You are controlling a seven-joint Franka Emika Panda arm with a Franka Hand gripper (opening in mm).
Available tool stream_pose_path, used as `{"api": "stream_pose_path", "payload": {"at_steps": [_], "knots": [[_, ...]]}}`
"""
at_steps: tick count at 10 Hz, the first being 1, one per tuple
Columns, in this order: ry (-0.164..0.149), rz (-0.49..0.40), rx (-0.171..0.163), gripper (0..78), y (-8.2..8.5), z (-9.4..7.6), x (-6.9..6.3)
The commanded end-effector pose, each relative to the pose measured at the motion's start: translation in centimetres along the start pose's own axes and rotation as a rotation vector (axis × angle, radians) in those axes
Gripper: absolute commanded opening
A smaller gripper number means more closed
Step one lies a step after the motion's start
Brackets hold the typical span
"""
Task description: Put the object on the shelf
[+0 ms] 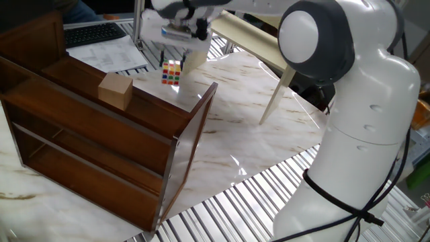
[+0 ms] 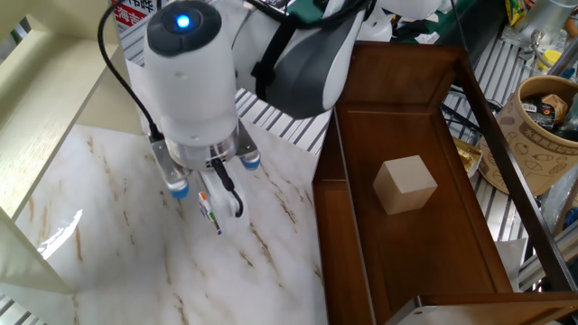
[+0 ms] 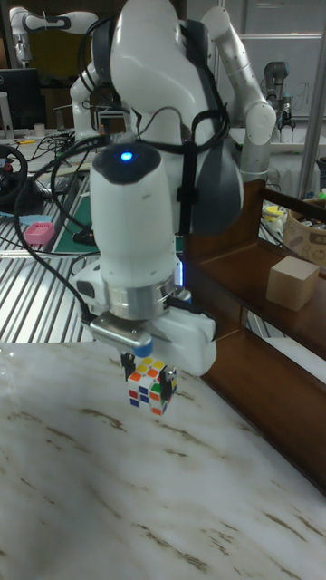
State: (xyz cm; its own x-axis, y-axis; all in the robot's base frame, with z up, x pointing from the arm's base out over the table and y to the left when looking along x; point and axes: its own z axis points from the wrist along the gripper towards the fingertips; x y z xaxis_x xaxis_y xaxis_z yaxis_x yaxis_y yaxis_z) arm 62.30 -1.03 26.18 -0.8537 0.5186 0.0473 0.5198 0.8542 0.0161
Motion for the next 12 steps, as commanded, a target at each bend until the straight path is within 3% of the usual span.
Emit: {"api": "stream_pose_path", "payload": {"at_steps": [1, 6, 8, 9, 10, 11, 12], "knots": [[0.017, 0.099, -0.005, 1.0, 2.11, -3.96, -0.31], [-0.006, 0.115, 0.023, 1.0, 2.68, -3.47, -0.64], [-0.015, 0.114, 0.019, 1.0, 2.68, -3.47, -0.64], [-0.029, 0.113, 0.019, 1.0, 2.68, -3.47, -0.64], [-0.083, 0.094, 0.014, 1.0, 2.68, -3.47, -0.64], [-0.111, 0.075, -0.002, 1.0, 2.68, -3.47, -0.64], [-0.118, 0.065, -0.002, 1.0, 2.68, -3.47, -0.64]]}}
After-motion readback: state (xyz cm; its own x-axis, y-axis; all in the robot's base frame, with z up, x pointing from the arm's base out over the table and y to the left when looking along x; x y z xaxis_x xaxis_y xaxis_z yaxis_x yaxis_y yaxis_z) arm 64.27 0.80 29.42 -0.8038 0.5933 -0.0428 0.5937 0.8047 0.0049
